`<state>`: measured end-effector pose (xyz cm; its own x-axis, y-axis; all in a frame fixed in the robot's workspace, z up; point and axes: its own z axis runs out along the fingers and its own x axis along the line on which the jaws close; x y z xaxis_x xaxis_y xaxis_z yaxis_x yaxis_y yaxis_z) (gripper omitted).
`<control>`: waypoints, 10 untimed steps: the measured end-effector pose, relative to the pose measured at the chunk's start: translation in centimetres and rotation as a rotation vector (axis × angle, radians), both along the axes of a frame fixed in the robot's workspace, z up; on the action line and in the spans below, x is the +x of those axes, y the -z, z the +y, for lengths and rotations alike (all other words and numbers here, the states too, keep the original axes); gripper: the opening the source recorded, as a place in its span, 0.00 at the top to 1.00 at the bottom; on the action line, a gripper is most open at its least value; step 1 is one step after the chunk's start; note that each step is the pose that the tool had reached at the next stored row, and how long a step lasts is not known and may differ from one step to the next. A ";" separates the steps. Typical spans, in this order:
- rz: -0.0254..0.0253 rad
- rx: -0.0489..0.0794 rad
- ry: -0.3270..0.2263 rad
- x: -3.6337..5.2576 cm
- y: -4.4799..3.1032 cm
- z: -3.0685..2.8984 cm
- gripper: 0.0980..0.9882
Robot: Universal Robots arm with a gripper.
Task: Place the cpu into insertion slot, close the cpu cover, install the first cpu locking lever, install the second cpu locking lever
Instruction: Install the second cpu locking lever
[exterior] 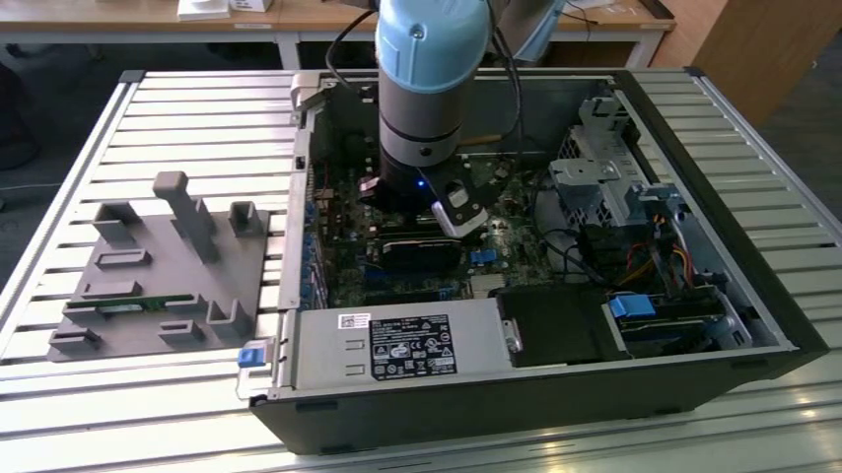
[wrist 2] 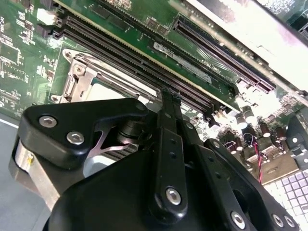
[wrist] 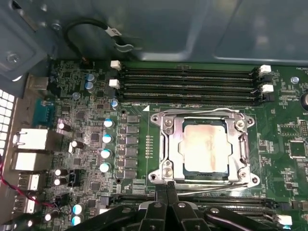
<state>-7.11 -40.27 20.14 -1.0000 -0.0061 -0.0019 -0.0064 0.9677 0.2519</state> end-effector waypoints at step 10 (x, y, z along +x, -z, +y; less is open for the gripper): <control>-0.0001 0.038 0.000 -0.26 0.40 -0.24 0.97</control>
<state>-7.37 -40.51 19.73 -1.0000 -0.0059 -0.0022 -0.0063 0.9575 0.2884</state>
